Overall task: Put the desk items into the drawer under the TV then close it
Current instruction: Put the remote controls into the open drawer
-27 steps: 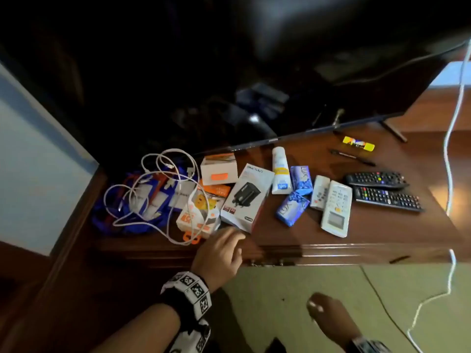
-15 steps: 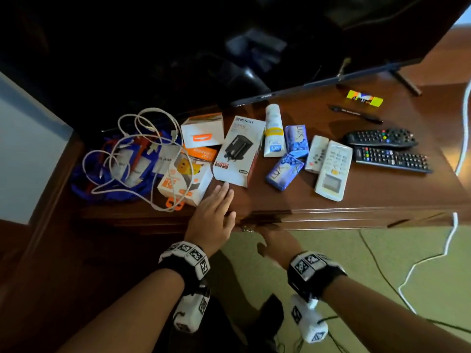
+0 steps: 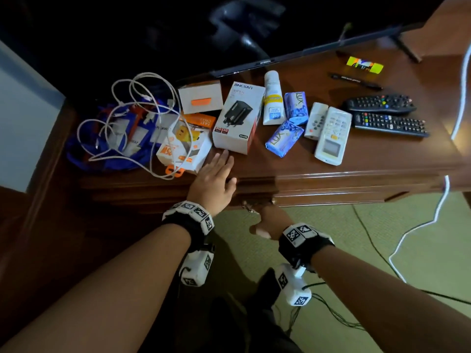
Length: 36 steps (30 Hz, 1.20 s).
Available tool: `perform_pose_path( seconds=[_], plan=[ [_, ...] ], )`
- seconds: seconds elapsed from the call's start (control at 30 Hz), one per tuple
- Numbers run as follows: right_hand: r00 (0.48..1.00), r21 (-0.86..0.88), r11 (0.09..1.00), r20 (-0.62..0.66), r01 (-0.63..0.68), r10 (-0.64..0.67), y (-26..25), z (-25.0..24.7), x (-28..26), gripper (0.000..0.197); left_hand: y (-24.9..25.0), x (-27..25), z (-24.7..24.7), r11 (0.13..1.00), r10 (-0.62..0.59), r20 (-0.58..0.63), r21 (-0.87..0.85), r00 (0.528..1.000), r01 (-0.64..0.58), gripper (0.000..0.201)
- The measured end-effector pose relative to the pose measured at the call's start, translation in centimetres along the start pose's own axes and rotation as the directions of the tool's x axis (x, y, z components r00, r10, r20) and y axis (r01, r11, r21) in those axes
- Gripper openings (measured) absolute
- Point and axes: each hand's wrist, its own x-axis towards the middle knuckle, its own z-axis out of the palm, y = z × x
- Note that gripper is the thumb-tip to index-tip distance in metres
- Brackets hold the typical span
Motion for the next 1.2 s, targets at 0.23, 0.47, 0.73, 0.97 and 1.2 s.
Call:
perform_pose_path(
  seconds=[0.23, 0.47, 0.73, 0.97, 1.2],
  plan=[
    [0.988, 0.097, 0.994, 0.15, -0.056, 0.041, 0.1, 2.2, -6.0, 0.06, 0.3, 0.3, -1.1, 0.998, -0.059, 0.236, 0.021, 0.97, 0.055, 0.063],
    [0.986, 0.268, 0.955, -0.139, 0.123, -0.088, -1.4, 1.0, -11.2, 0.015, 0.7, 0.4, -1.6, 0.995, -0.07, 0.308, 0.089, 0.949, 0.045, 0.068],
    [0.957, 0.067, 0.995, -0.277, -0.067, 0.083, -0.8, -2.9, -7.8, 0.029, 0.7, 0.6, -2.1, 0.992, -0.072, 0.375, 0.125, 0.924, 0.027, 0.072],
    [0.959, -0.042, 0.991, -0.26, -0.126, 0.111, -1.1, -2.4, -8.2, 0.028, 0.9, 0.4, -2.3, 0.989, -0.079, 0.392, 0.147, 0.917, 0.022, 0.077],
    [0.987, -0.081, 0.984, -0.039, -0.161, 0.159, -1.5, -1.9, -9.4, 0.02, 1.0, 0.7, -2.9, 0.989, -0.076, 0.437, 0.145, 0.896, 0.013, 0.082]
  ],
)
